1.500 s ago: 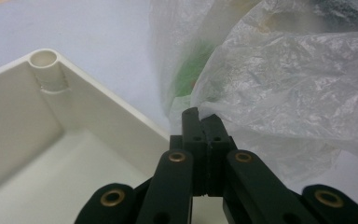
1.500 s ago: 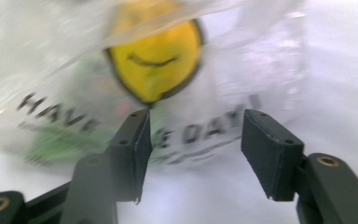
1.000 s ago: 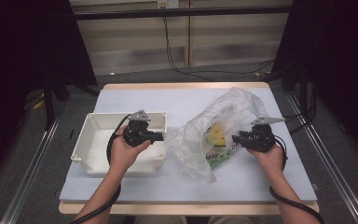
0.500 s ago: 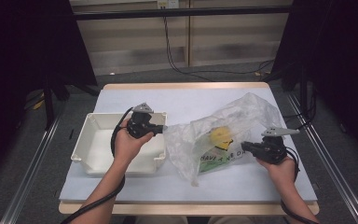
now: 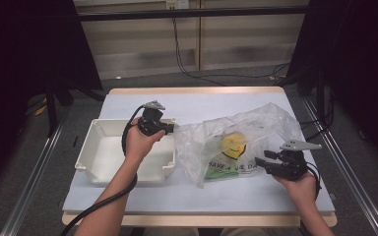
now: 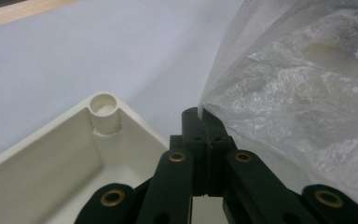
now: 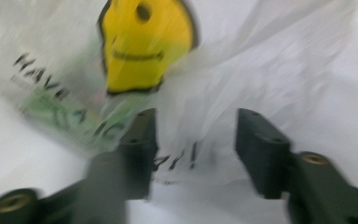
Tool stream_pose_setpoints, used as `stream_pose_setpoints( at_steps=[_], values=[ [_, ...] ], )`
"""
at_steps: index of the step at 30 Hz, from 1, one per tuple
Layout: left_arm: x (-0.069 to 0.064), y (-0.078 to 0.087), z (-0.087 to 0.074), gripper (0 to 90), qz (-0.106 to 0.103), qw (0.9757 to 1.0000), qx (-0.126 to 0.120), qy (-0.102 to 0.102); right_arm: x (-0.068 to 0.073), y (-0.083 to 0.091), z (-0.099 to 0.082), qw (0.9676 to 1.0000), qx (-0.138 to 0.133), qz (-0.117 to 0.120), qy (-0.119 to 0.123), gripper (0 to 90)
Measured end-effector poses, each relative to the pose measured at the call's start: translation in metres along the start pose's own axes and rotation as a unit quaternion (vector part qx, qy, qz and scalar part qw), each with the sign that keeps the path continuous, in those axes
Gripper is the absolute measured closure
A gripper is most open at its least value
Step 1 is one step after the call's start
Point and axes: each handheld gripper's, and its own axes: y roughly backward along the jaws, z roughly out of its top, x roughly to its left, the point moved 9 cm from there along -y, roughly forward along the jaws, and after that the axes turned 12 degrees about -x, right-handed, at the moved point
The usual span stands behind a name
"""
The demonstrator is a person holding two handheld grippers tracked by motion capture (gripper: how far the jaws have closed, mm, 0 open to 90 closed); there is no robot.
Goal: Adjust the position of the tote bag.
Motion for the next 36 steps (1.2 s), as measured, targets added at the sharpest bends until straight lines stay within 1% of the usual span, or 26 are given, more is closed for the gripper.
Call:
stream_pose_setpoints(
  at_steps=[1, 3, 4, 6, 7, 8, 9, 10, 12, 13, 14, 15, 16, 17, 18, 21, 23, 25, 27, 28, 29, 30, 31, 32, 34, 36],
  values=[
    [-0.001, 0.0, 0.0, 90.0, -0.001, 1.0, 0.0, 0.0, -0.004, -0.001, 0.006, 1.0, -0.007, -0.004, -0.001, 38.6],
    [-0.002, 0.0, 0.001, 90.0, -0.003, 1.0, 0.001, 0.0, -0.005, -0.003, 0.008, 0.9999, -0.011, -0.006, -0.002, 36.3],
    [-0.003, -0.001, 0.002, 90.0, -0.006, 1.0, -0.004, 0.001, -0.005, -0.005, 0.01, 0.9999, -0.013, -0.006, -0.003, 35.6],
    [-0.002, -0.002, 0.002, 90.0, -0.002, 1.0, 0.0, 0.0, -0.005, -0.011, 0.014, 0.9999, -0.012, -0.005, -0.004, 35.6],
    [-0.002, -0.003, 0.002, 90.0, -0.005, 1.0, -0.001, -0.002, -0.005, -0.014, 0.015, 0.9999, -0.012, -0.009, -0.003, 35.9],
    [-0.001, -0.004, 0.002, 90.0, -0.002, 1.0, 0.002, -0.003, -0.008, -0.021, 0.014, 0.9999, -0.006, -0.015, -0.006, 42.2],
    [-0.001, -0.005, 0.003, 90.0, -0.002, 1.0, 0.001, 0.0, -0.009, -0.024, 0.013, 0.9999, -0.003, -0.014, -0.008, 49.0],
    [0.0, -0.006, 0.002, 90.0, -0.002, 1.0, 0.003, -0.003, -0.009, -0.026, 0.012, 0.9999, -0.003, -0.009, -0.012, 56.6],
    [0.002, -0.007, 0.003, 90.0, -0.002, 1.0, 0.003, 0.002, -0.009, -0.028, 0.008, 0.9999, 0.004, -0.003, -0.011, 73.4],
    [0.002, -0.008, 0.003, 90.0, -0.004, 1.0, 0.002, 0.004, -0.009, -0.028, 0.008, 0.9999, 0.004, -0.003, -0.011, 73.4],
    [0.004, -0.01, 0.004, 90.0, -0.002, 1.0, -0.003, 0.007, -0.008, -0.028, 0.007, 1.0, 0.001, 0.006, -0.008, 79.1],
    [0.005, -0.01, 0.004, 90.0, 0.0, 1.0, -0.004, 0.007, -0.004, -0.023, 0.003, 0.9998, 0.008, 0.02, -0.001, 88.7],
    [0.007, -0.011, 0.005, 90.0, 0.001, 0.9999, -0.007, 0.008, -0.004, -0.023, 0.003, 0.9998, 0.008, 0.02, -0.001, 88.7],
    [0.009, -0.012, 0.005, 90.0, 0.005, 1.0, -0.005, 0.007, 0.0, -0.017, -0.001, 0.9996, 0.012, 0.027, 0.006, 90.0],
    [0.011, -0.012, 0.005, 90.0, 0.004, 0.9999, -0.006, 0.008, 0.0, -0.017, -0.001, 0.9996, 0.012, 0.027, 0.006, 90.0],
    [0.015, -0.015, 0.006, 90.0, 0.01, 0.9998, -0.013, 0.014, 0.008, -0.009, -0.006, 0.9991, 0.017, 0.039, 0.009, 90.0],
    [0.014, -0.016, 0.005, 90.0, 0.004, 0.9996, -0.015, 0.022, 0.01, -0.006, -0.009, 0.999, 0.022, 0.037, 0.011, 89.5],
    [0.011, -0.014, 0.005, 89.7, -0.003, 0.9996, -0.015, 0.025, 0.011, -0.005, -0.006, 0.9993, 0.011, 0.034, 0.005, 84.2],
    [0.008, -0.011, 0.004, 84.7, -0.009, 0.9995, -0.013, 0.029, 0.012, -0.004, 0.0, 0.9996, 0.005, 0.027, 0.01, 74.2],
    [0.006, -0.009, 0.004, 81.3, -0.016, 0.9992, -0.009, 0.035, 0.012, -0.004, 0.002, 0.9997, 0.005, 0.021, 0.01, 72.4],
    [0.005, -0.008, 0.004, 78.0, -0.016, 0.9992, -0.01, 0.036, 0.014, -0.003, 0.004, 0.9997, 0.005, 0.023, 0.01, 69.2],
    [0.006, -0.005, 0.004, 74.9, -0.016, 0.9992, -0.005, 0.035, 0.015, -0.005, 0.006, 0.9998, 0.004, 0.016, 0.013, 62.1],
    [0.006, -0.005, 0.004, 74.9, -0.013, 0.9991, -0.009, 0.039, 0.015, -0.005, 0.006, 0.9998, 0.004, 0.016, 0.013, 62.1],
    [0.006, -0.002, 0.005, 71.9, -0.012, 0.9992, -0.008, 0.038, 0.017, -0.005, 0.006, 0.9997, 0.008, 0.017, 0.016, 61.6],
    [0.004, 0.001, 0.005, 64.6, -0.015, 0.9995, -0.003, 0.028, 0.019, -0.008, 0.009, 0.9995, 0.007, 0.02, 0.022, 56.6],
    [0.003, 0.004, 0.005, 60.0, -0.017, 0.9997, 0.001, 0.018, 0.022, -0.008, 0.011, 0.9995, 0.006, 0.024, 0.018, 56.3]
  ],
)
